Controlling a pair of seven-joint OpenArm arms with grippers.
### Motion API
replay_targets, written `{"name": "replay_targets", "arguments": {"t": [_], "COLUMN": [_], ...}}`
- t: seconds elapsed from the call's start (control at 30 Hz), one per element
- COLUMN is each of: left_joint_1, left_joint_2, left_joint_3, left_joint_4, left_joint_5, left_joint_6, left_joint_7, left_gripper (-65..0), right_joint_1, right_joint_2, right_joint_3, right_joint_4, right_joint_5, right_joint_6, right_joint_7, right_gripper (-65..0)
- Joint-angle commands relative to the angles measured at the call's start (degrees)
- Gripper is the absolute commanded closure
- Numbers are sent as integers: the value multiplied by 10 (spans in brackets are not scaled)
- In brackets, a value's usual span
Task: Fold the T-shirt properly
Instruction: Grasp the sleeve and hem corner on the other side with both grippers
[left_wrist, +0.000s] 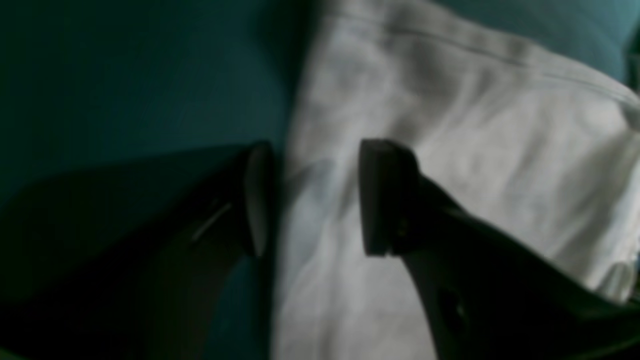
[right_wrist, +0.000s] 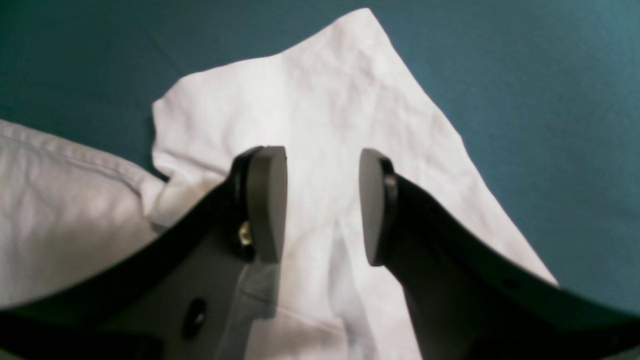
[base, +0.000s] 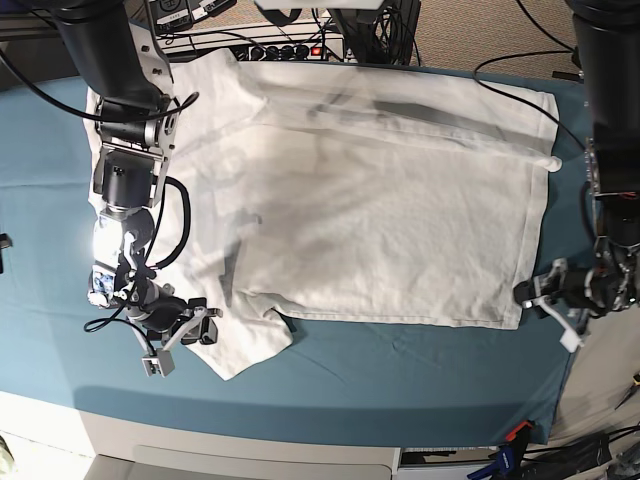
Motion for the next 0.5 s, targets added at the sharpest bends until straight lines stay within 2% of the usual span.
{"name": "replay_targets", "arguments": {"t": [0.0,0.1,0.17,0.37,0.43,0.47], "left_joint_1": [-20,-20,-20,-21,-22,-22], "left_joint_2": [0,16,19,17,16,15], "left_joint_3": [-1,-1,-1,-1,-1,-1], "left_joint_4": [6,6,7,14,14,14], "left_joint_5": [-10,-10,-10,-10,-10,-10], "left_joint_6": [-7,-7,-6,-6,-6,-6], "left_joint_7": [-4,-4,-7,-16,-18,-20], "left_gripper": [-270,-263,-225,0,0,0], "right_joint_1": [22,20,18,0,-9,-12], "right_joint_2": [3,3,3,7,13,17], "right_joint_3": [1,1,1,1,1,2], "right_joint_4": [9,9,9,9,9,9], "right_joint_5": [5,5,1,-19,-21,-20], "right_joint_6": [3,3,3,3,-10,-32], "right_joint_7": [14,11,8,15,17,16], "right_gripper": [-241,-241,-241,-241,-241,-242]}}
